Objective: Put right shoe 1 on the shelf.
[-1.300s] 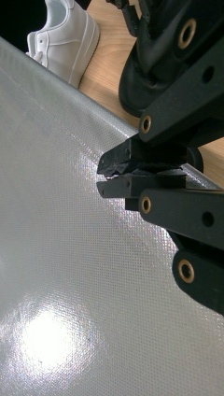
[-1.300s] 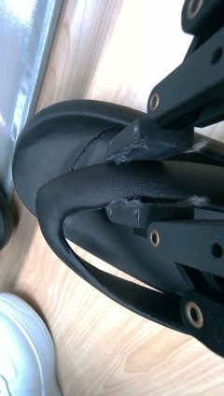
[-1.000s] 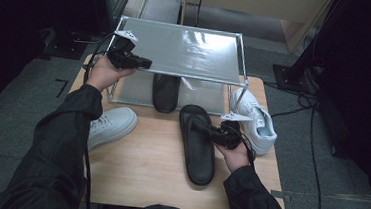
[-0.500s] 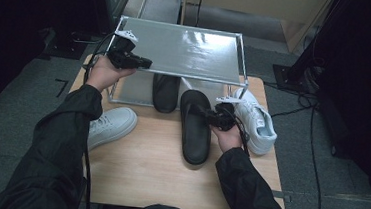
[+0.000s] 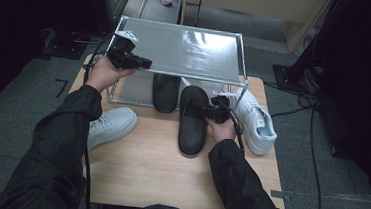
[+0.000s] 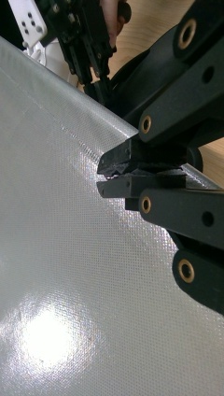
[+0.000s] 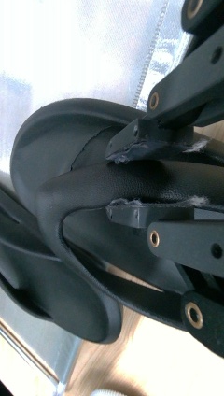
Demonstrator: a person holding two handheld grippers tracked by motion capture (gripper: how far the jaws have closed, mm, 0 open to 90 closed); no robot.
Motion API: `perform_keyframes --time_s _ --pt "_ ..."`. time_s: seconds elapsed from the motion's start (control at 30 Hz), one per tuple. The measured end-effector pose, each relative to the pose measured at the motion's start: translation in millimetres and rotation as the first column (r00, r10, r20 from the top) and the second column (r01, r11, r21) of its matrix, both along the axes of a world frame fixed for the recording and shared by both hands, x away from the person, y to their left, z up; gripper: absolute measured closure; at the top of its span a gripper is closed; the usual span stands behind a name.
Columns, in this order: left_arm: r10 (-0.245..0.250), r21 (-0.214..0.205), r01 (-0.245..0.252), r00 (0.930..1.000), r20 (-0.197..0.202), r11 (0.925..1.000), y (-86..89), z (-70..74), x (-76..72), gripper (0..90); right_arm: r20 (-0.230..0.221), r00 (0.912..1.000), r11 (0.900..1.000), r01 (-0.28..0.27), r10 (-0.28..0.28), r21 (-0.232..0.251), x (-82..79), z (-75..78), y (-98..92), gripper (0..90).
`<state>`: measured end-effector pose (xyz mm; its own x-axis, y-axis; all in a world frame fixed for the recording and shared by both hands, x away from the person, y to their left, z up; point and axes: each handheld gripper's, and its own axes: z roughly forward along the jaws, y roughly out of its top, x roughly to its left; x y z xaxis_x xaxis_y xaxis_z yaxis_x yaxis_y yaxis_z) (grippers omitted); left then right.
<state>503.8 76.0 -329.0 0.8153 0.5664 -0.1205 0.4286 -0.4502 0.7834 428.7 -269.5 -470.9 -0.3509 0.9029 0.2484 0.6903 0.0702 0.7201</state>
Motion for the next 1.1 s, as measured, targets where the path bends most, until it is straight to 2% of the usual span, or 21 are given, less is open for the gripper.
perform_keyframes --time_s 0.17,0.2,0.23,0.27,0.33,0.47,0.63,0.7,0.8,0.83,0.87,0.97,1.0,1.03,1.07,1.1 --pt "0.001 0.000 -0.001 1.0000 0.001 1.0000 0.0 0.0 -0.2 87.2 0.001 1.0000 1.0000 -0.004 0.004 0.006 0.2 -3.2 2.5 68.0" --pt "0.002 0.002 -0.002 1.0000 0.002 1.0000 -0.3 0.1 -0.3 87.3 0.006 0.9999 0.9998 -0.010 0.010 0.014 -1.3 -2.9 1.7 63.7" --pt "0.002 0.002 -0.002 1.0000 0.002 1.0000 -0.3 0.1 -0.3 87.2 0.006 0.9999 0.9998 -0.010 0.010 0.014 -1.3 -2.9 1.7 63.7" --pt "0.002 0.002 -0.002 1.0000 0.000 1.0000 -0.2 0.1 -0.1 87.2 0.019 0.9997 0.9993 -0.016 0.015 0.032 -4.1 0.0 -0.5 60.4" --pt "0.003 0.001 -0.003 1.0000 -0.002 1.0000 -0.1 0.1 -0.1 87.2 0.033 0.9992 0.9991 -0.023 0.022 0.034 -5.6 1.7 -1.6 60.3" --pt "0.004 0.002 -0.004 1.0000 -0.003 1.0000 -0.2 0.2 -0.1 87.2 0.067 0.9966 0.9984 -0.051 0.049 0.025 -15.0 9.8 -2.8 59.1" --pt "0.003 0.001 -0.003 1.0000 -0.004 1.0000 -0.1 0.3 0.1 87.3 0.079 0.9935 0.9964 -0.084 0.082 0.015 -28.8 19.5 -2.7 59.0" --pt "0.003 0.000 -0.003 1.0000 -0.005 1.0000 -0.1 0.2 0.2 87.3 0.104 0.9900 0.9951 -0.098 0.095 0.018 -35.4 23.2 -3.5 59.3" --pt "0.003 0.000 -0.003 1.0000 -0.005 1.0000 -0.1 0.2 0.2 87.3 0.103 0.9873 0.9920 -0.124 0.121 0.026 -44.1 26.5 -2.6 61.3" --pt "0.003 0.001 -0.003 1.0000 -0.005 1.0000 0.0 0.2 0.2 87.2 0.104 0.9828 0.9875 -0.156 0.153 0.024 -54.3 26.9 -0.1 63.5" --pt "0.003 0.000 -0.003 1.0000 -0.005 1.0000 0.0 0.1 0.2 87.2 0.104 0.9828 0.9875 -0.156 0.153 0.024 -54.3 26.9 -0.1 63.5" --pt "0.005 -0.003 -0.005 1.0000 -0.006 1.0000 0.2 -0.1 0.6 87.3 0.107 0.9763 0.9817 -0.190 0.188 0.013 -67.4 24.1 2.6 65.5" --pt "0.005 -0.001 -0.005 1.0000 -0.007 1.0000 -0.1 0.2 0.3 87.3 0.108 0.9725 0.9778 -0.209 0.206 0.014 -76.3 20.8 4.4 66.7" --pt "0.005 -0.001 -0.005 1.0000 -0.007 1.0000 -0.1 0.2 0.3 87.3 0.108 0.9725 0.9778 -0.209 0.206 0.014 -76.3 20.8 4.4 66.7" --pt "0.005 0.004 -0.005 1.0000 -0.006 1.0000 -0.4 0.5 -0.1 87.2 0.104 0.9671 0.9723 -0.234 0.232 0.004 -85.9 16.8 5.8 69.2" --pt "0.006 0.004 -0.006 1.0000 -0.005 1.0000 -0.4 0.5 -0.2 87.2 0.104 0.9671 0.9723 -0.234 0.232 0.004 -85.9 16.8 5.8 69.2"
